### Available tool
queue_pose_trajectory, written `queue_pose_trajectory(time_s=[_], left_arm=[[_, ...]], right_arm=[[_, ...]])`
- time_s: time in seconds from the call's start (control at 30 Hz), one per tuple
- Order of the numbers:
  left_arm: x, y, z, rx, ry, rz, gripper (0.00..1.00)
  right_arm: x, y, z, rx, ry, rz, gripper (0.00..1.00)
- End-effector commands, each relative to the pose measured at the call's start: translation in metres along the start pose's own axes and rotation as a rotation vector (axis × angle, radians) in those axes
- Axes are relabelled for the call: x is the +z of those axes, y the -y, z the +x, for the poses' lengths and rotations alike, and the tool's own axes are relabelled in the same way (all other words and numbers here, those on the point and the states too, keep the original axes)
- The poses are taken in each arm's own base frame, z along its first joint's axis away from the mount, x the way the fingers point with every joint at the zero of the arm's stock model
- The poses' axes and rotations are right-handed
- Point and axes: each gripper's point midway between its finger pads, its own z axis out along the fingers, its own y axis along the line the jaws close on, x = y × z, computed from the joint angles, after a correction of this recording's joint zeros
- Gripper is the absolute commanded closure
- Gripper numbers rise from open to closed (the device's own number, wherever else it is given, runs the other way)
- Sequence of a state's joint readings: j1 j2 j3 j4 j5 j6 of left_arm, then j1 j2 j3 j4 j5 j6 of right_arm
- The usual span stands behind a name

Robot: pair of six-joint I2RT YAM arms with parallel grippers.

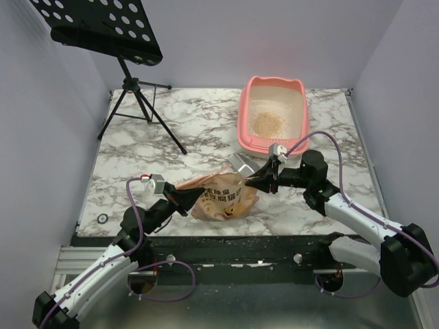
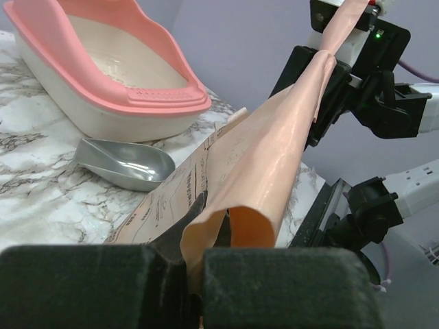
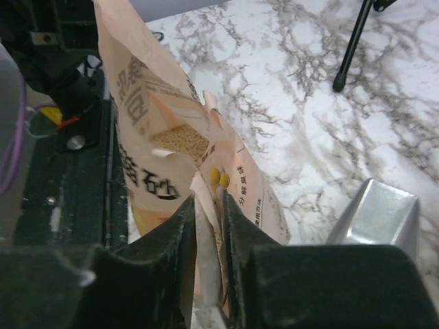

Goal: Fill the litter box with clean litter

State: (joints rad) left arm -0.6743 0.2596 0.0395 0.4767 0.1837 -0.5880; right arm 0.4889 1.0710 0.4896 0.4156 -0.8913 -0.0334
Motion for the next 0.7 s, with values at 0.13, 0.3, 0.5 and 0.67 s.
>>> queue_pose_trajectory(time_s=[0.13, 0.3, 0.5, 0.67], left_arm=[[0.001, 0.006, -0.027, -0.007, 0.12, 0.011, 1.0], [0.003, 0.001, -0.03, -0.036, 0.081, -0.06, 1.0], [0.003, 0.005, -0.023, -0.188, -0.128, -0.179, 1.0], [-0.01, 0.024, -0.004, -0.348, -0.329, -0.21, 1.0]], right_arm=[[-0.002, -0.018, -0.005, 0.04, 0.06, -0.073, 1.0], [-0.016, -0.033, -0.004, 0.168, 0.093, -0.043, 1.0], [-0.035, -0.045, -0.004, 0.43, 0.084, 0.036, 0.99], [-0.04, -0.062, 0.021, 0.759, -0.044, 0.055, 0.99]])
